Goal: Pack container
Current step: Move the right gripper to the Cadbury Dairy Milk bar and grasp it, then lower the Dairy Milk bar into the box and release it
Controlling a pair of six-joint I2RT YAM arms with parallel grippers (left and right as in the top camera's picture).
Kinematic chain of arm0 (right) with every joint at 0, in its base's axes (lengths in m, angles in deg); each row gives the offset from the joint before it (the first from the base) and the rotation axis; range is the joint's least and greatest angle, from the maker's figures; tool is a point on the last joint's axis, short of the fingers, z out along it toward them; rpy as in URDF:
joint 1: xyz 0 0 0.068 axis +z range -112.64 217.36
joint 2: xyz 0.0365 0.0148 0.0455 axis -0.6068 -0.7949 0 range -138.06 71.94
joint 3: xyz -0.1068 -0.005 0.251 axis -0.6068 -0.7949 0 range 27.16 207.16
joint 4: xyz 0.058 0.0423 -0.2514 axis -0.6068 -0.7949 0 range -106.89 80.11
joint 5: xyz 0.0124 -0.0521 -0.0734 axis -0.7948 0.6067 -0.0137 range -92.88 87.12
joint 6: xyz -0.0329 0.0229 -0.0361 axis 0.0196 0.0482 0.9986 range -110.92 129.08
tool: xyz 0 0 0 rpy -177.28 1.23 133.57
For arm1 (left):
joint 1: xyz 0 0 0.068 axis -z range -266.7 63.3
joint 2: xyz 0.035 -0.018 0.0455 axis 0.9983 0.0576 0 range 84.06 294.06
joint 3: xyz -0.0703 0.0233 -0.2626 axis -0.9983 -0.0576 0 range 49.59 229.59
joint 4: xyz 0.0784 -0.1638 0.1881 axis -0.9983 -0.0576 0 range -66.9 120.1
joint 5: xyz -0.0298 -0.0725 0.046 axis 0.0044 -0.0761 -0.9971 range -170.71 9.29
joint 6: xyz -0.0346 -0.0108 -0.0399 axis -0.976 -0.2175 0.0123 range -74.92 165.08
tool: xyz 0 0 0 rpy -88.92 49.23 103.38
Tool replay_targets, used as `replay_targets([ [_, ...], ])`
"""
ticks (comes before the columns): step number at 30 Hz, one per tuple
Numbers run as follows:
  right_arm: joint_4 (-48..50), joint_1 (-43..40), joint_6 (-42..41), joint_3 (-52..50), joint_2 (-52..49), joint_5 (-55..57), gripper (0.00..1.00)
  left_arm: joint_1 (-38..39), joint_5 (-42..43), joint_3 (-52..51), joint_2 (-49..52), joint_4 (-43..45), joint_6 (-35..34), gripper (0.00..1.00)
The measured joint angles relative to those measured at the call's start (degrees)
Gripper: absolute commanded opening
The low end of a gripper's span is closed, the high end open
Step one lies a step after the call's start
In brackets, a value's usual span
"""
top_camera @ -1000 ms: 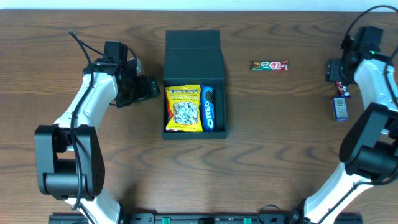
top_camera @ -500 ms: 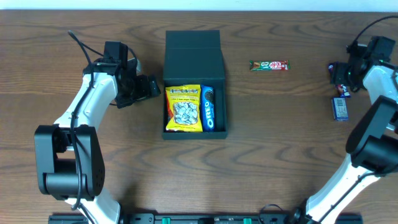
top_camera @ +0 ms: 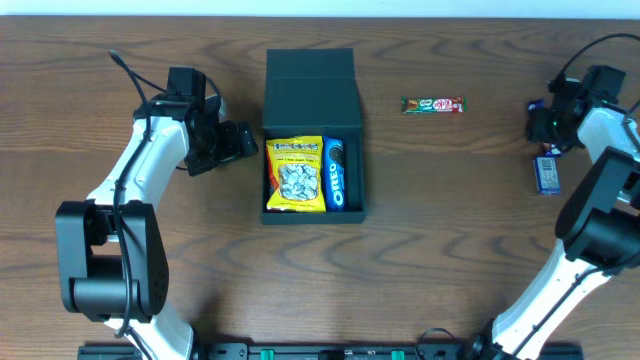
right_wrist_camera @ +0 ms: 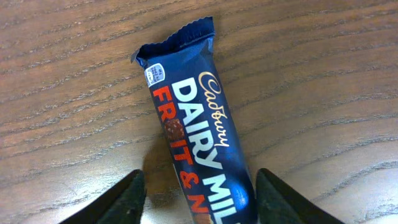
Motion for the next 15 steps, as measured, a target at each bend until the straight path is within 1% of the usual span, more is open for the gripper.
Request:
replay_targets([
  [3,-0.52,0.0,0.02,0.04,-0.24,-0.33,0.4,0.0,0.0,0.0,0.0,-0.04,-0.24,0.96],
  [5,-0.85,0.0,-0.13,0.17,-0.31,-0.42,0.39,0.0,0.0,0.0,0.0,-0.04,-0.42,0.96],
  [7,-0.92,0.0,-0.17,0.22,-0.31,-0.59,0.34,0.0,0.0,0.0,0.0,-0.07,-0.46,0.95],
  [11,-1.46,0.0,-1.49,0.5,-0.33,-0.76,0.3,0.0,0.0,0.0,0.0,-0.04,-0.48,0.95],
  [13,-2.75,0.0,-2.4,1.53,-0.7,-0.92,0.29,0.0,0.0,0.0,0.0,-0.07,-0.48,0.95],
  [15,-4.59,0.02,-3.13,3.04,-1.22,-1.25,0.26,0.0,0.0,0.0,0.0,-0.04,-0.48,0.96],
])
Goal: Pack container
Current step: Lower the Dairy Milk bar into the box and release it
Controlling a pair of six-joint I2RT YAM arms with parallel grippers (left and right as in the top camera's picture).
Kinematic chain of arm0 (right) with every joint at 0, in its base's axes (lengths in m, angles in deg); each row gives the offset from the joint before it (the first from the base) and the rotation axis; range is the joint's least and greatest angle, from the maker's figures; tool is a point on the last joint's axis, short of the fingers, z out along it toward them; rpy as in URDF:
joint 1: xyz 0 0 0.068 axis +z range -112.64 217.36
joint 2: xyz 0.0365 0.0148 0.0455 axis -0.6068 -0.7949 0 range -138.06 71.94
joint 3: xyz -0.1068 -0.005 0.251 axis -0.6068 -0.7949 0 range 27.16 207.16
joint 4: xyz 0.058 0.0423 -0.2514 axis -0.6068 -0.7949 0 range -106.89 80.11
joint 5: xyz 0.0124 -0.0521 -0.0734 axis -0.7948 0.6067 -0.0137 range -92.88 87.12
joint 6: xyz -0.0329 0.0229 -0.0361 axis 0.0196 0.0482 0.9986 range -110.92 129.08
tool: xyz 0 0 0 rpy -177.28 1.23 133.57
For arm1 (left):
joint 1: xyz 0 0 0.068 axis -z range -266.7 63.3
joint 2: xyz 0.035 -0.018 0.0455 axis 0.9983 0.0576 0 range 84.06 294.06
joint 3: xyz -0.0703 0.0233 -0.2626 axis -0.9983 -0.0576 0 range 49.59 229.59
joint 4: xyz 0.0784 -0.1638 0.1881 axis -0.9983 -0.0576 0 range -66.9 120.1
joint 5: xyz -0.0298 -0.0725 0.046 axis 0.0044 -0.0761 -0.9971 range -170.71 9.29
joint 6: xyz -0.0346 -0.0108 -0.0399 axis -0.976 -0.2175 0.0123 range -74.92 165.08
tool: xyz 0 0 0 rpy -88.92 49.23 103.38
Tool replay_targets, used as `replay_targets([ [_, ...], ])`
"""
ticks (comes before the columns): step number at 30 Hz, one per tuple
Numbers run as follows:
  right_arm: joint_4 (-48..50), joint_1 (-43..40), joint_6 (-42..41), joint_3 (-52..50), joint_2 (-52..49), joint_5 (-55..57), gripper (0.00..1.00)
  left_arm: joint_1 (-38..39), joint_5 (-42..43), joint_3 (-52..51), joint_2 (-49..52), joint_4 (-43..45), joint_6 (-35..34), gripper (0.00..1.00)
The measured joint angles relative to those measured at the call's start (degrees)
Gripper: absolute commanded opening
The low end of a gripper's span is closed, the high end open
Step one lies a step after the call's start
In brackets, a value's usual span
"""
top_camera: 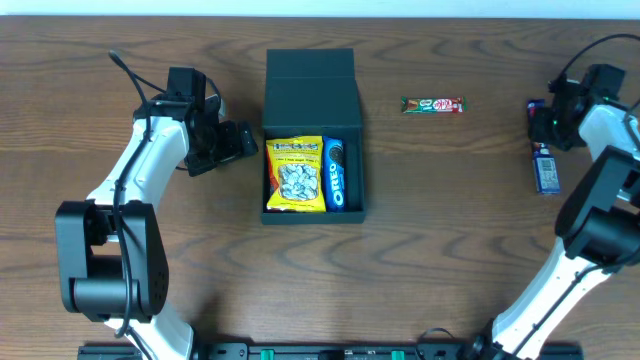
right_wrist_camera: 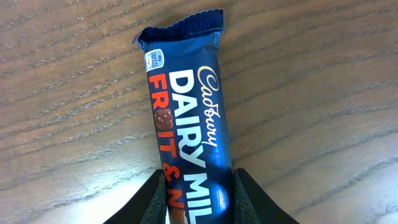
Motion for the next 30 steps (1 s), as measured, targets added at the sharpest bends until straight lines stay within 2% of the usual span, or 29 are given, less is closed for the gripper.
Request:
replay_targets([
  [9,-14.38,3.06,-1.64,17.4,-1.57,-0.55,0.23,0.0,0.02,0.0,0.0,0.04,0.0,0.95],
  [16,-30.45,11.02,-1.97,31.8,-1.55,-0.61,0.2,0.0,-0.02,0.0,0.0,0.94,0.0,0.95],
  [22,-39.43,21.0,-4.24,37.13,-1.55,-0.81,0.18,0.0,-0.04,0.0,0.0,2.34,0.09,0.95],
  [30,-45.66,34.07,-10.01,37.35,-1.55,-1.68,0.19,-0.11,-1.16,0.0,0.0,2.86,0.72,0.95],
])
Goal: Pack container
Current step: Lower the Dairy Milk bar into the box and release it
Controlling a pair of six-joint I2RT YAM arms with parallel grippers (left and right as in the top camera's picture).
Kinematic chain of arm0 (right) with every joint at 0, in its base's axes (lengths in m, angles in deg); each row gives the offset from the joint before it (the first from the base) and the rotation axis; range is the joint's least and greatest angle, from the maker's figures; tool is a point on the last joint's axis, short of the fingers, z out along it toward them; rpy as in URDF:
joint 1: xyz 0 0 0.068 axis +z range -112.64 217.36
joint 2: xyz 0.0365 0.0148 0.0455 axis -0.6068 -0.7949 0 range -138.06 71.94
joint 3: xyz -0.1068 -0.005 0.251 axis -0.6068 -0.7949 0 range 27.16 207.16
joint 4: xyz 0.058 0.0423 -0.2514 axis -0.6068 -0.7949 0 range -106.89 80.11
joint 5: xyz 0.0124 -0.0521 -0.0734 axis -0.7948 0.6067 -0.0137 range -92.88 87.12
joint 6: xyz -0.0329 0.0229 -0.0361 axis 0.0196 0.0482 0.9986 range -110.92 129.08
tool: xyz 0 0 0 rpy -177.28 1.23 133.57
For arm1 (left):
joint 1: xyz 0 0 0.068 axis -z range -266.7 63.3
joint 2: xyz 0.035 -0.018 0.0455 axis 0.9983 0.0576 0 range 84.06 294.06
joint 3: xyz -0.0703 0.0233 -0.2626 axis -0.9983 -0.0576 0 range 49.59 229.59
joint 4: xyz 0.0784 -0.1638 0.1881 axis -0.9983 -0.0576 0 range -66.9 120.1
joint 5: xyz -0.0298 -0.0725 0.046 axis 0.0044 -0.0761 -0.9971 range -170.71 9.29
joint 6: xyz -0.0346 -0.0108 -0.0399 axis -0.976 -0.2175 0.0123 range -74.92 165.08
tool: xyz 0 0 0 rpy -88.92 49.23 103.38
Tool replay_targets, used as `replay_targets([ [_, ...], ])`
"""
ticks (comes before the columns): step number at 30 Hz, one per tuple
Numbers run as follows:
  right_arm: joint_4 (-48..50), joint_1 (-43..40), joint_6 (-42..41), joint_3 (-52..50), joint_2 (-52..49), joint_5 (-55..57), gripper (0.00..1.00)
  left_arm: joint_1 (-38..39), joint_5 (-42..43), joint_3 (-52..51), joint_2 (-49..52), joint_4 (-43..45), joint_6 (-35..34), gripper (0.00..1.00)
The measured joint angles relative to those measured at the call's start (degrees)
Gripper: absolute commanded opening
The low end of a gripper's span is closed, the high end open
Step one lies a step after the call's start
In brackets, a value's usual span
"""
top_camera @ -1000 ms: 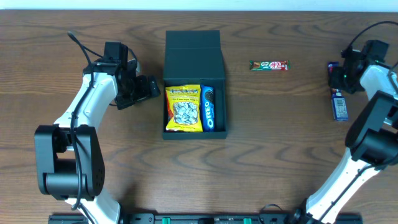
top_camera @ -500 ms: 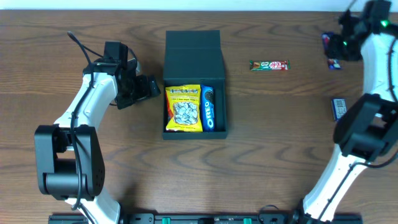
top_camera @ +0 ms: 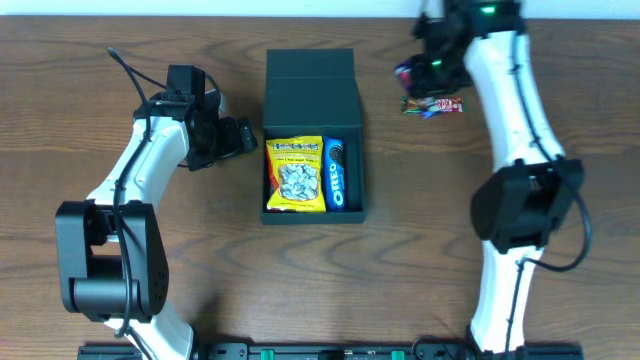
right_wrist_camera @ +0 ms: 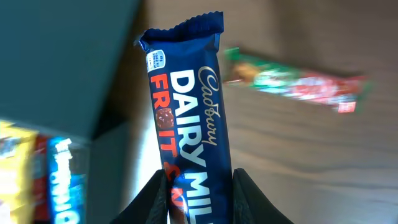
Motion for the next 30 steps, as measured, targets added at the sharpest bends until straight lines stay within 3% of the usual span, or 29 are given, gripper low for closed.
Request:
replay_targets([
  [9,-1.44,12.85,-9.68,-0.35,0.0,0.39,0.17,-4.22,-0.83,0.0,0.0,1.07,0.46,0.95],
  [14,-0.9,18.03,-20.79,-5.05,0.0,2.99,0.16,-6.34,-0.72,0.0,0.0,1.11,0.5,0.95],
  [18,2.51,19.26,-28.85,-11.13,0.0,4.33,0.07,-6.73,-0.37,0.0,0.0,1.18,0.7,0.95],
  [30,0.46,22.53,-38.07,-16.94,0.0,11.39,0.13,-6.71,-0.26,0.0,0.0,1.2,2.43,0.95],
])
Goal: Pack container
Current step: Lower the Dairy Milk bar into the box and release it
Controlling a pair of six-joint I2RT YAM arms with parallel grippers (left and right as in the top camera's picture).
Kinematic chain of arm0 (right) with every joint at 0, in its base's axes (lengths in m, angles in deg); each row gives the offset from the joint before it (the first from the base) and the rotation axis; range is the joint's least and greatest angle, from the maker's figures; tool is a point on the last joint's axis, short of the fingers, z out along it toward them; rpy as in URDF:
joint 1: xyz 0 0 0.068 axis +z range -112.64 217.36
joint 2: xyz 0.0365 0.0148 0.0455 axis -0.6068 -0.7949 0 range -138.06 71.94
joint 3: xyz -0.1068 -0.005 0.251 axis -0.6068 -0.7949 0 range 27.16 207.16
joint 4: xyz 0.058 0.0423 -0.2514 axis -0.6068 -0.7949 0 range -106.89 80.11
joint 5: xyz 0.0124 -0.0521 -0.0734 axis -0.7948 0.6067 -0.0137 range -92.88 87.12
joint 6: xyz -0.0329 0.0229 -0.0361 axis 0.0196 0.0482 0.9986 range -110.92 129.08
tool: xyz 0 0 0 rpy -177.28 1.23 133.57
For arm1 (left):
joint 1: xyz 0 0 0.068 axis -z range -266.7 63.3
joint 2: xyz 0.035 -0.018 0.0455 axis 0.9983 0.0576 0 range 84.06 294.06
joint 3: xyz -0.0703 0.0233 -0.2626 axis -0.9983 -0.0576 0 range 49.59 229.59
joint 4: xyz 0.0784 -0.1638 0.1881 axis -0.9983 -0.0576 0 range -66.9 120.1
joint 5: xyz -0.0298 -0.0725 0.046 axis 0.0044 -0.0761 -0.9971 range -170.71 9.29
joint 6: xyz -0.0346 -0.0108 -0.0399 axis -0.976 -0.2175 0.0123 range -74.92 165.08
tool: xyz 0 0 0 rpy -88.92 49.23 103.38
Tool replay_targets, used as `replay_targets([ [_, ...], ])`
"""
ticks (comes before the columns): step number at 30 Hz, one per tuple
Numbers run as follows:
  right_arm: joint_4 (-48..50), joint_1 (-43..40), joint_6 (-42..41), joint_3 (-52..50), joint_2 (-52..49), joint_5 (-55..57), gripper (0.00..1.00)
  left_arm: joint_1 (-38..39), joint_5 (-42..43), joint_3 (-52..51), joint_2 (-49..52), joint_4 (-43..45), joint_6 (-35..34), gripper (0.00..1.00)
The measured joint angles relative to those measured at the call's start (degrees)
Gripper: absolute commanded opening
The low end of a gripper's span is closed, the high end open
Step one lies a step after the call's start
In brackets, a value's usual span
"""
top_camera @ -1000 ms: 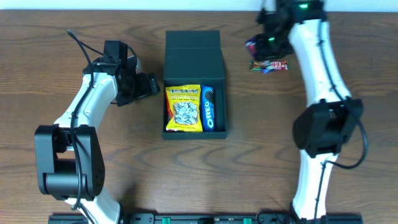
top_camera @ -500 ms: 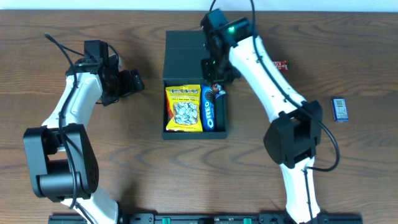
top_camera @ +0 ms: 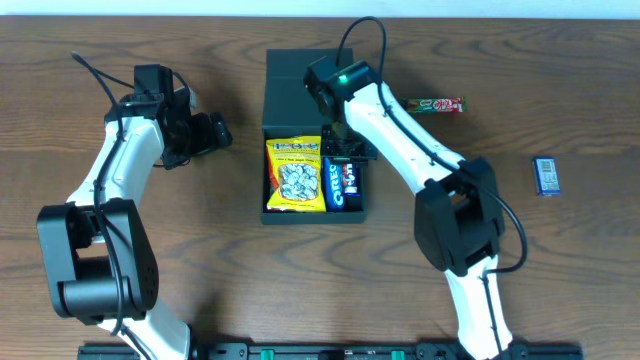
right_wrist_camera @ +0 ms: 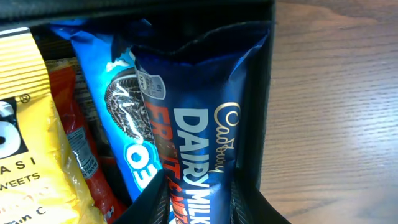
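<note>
The dark box [top_camera: 352, 205] stands open mid-table, its lid [top_camera: 300, 85] folded back. Inside lie a yellow sweets packet [top_camera: 293, 175], a red wrapper [right_wrist_camera: 81, 149] and a blue Oreo pack [right_wrist_camera: 118, 118]. My right gripper [right_wrist_camera: 198, 202] is shut on a dark blue Cadbury Dairy Milk bar [right_wrist_camera: 199, 124]. The bar is down in the box's right side, between the Oreo pack and the right wall [right_wrist_camera: 256, 137]. The right gripper [top_camera: 346, 152] hangs over the box in the overhead view. My left gripper [top_camera: 208, 133] hovers left of the box; its jaws cannot be made out.
A green and red bar [top_camera: 434, 104] lies on the wooden table right of the lid. A small blue packet [top_camera: 545, 176] lies near the right edge. The right arm reaches across the table's right half to the box.
My right gripper, with the Dairy Milk bar, has gone from above the green and red bar down into the right side of the box. The left gripper has drawn back to the left.
My right gripper stood open around the Dairy Milk bar at the table's far right. Then it shut on the bar. Later it held the bar in the air near the box's lid. Now the bar sits inside the box beside the Oreo pack, still gripped.
</note>
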Motion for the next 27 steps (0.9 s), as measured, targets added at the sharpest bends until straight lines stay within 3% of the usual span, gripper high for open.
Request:
replay_targets([
  [2,-0.94,0.33,-0.35,0.0,0.0,0.33,0.23,0.0,0.07,0.0,0.0,0.0,0.11,0.95],
  [4,-1.38,0.66,-0.81,0.0,0.0,1.01,0.47,0.0,0.09,0.0,0.0,0.02,0.15,0.95],
  [6,-1.38,0.94,-0.92,0.0,0.0,1.62,0.58,0.0,0.07,0.0,0.0,0.02,0.15,0.95],
  [10,-1.7,0.94,-1.09,0.0,0.0,3.06,0.62,0.0,0.09,0.0,0.0,0.02,0.15,0.95],
  [19,-4.42,0.9,-0.98,1.66,0.44,6.05,0.57,0.0,0.09,0.0,0.0,0.02,0.15,0.95],
  [27,2.75,-2.05,0.9,4.31,9.94,19.54,0.76,0.0,0.09,0.0,0.0,0.02,0.15,0.95],
])
